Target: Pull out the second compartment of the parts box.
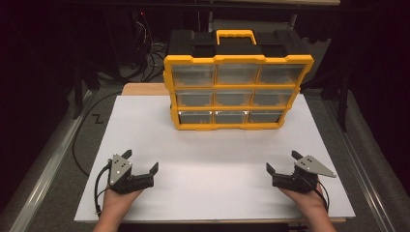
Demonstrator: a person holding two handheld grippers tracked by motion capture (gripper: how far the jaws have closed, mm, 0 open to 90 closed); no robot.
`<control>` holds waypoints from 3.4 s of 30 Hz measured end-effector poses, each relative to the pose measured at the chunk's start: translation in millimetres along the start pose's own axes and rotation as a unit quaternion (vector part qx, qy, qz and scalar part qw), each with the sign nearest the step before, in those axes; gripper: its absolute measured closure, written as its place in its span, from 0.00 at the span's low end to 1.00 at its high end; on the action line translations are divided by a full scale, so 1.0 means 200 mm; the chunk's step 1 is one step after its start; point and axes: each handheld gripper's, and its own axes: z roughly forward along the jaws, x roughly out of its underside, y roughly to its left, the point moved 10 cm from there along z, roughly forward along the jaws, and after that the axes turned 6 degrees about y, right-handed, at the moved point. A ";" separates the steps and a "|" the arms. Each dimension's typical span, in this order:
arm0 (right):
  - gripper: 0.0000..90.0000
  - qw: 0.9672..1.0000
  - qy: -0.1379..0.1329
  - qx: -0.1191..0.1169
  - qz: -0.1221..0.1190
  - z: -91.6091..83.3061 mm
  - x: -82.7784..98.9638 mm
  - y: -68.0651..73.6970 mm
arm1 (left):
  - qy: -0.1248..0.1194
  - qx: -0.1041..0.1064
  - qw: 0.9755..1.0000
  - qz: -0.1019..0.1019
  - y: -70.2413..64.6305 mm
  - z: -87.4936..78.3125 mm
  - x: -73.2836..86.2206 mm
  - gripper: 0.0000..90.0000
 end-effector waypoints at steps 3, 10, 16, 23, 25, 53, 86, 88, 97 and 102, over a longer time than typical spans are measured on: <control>0.01 1.000 -0.002 0.004 -0.002 -0.01 0.00 0.00 | -0.006 0.002 1.000 -0.003 -0.01 -0.01 -0.01 0.01; 0.01 1.000 -0.002 0.011 -0.006 0.00 -0.01 0.00 | -0.010 0.011 1.000 0.001 -0.02 -0.01 -0.02 0.01; 0.01 1.000 -0.003 0.011 -0.004 0.03 -0.02 0.01 | -0.012 0.014 1.000 0.001 -0.02 -0.01 -0.02 0.01; 0.01 1.000 0.007 0.016 -0.015 0.08 -0.03 0.03 | -0.013 0.012 1.000 -0.007 -0.01 0.00 -0.02 0.00; 0.01 1.000 0.006 0.016 -0.015 0.09 -0.04 0.04 | -0.013 0.010 1.000 -0.007 -0.01 0.00 -0.02 0.00; 0.01 0.998 -0.009 0.055 0.008 0.39 -0.26 -0.06 | -0.009 0.008 1.000 -0.011 -0.02 0.01 -0.01 0.00; 0.01 0.991 0.034 0.062 -0.111 0.30 -0.13 0.02 | -0.011 0.007 1.000 -0.015 -0.02 0.00 0.00 0.01; 0.01 0.991 0.035 0.061 -0.112 0.30 -0.13 0.02 | -0.009 0.008 1.000 -0.016 -0.02 0.00 0.00 0.01; 0.01 0.984 0.047 0.076 -0.153 0.31 -0.10 0.02 | -0.005 0.008 1.000 -0.013 -0.03 0.01 0.01 0.01; 0.01 0.978 0.059 0.080 -0.185 0.32 -0.09 0.03 | -0.006 0.009 1.000 -0.010 -0.03 0.01 0.01 0.01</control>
